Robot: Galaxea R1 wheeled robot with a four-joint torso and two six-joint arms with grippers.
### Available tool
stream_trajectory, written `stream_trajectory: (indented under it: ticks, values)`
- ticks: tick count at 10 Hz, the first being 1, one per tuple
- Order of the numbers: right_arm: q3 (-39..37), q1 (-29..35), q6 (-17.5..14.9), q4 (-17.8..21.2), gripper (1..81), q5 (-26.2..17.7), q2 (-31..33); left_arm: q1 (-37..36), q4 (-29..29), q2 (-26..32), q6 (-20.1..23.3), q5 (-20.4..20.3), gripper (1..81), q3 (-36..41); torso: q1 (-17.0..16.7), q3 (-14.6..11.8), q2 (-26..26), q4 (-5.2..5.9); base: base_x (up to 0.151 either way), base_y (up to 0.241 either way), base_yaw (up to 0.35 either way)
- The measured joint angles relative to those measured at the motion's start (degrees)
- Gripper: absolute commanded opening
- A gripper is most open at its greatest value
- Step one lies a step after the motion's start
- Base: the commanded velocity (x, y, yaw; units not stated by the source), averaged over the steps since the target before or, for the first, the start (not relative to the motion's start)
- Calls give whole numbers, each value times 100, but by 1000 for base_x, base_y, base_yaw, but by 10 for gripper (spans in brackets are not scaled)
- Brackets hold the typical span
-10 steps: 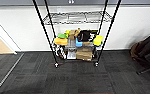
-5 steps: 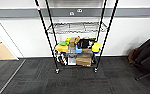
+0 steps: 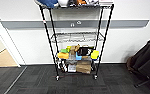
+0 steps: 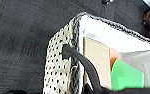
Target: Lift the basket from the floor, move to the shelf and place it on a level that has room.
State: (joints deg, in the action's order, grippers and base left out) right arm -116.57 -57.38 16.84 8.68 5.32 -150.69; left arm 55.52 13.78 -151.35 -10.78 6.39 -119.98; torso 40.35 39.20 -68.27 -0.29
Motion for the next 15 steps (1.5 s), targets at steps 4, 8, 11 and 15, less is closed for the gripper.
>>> stream_trajectory:
  ticks: [4, 8, 11, 15]
  values:
    - [83, -88, 2, -2, 10, -9, 61, 88, 0, 16, 4, 6, 10, 0, -411, -245, 623, 0, 0, 0, 0]
    - [380, -199, 2, -13, 10, 91, 240, 101, 0, 132, 20, 20, 10, 154, -931, -247, 1416, 0, 0, 0, 0]
    - [413, -201, 2, -20, 10, 118, 293, 104, 0, 149, 22, 24, 10, 226, -1265, -398, 1945, 0, 0, 0, 0]
    - [424, -218, 2, -22, 10, 118, 297, 134, 0, 167, 44, 26, 10, 226, -1748, -1132, 2675, 0, 0, 0, 0]
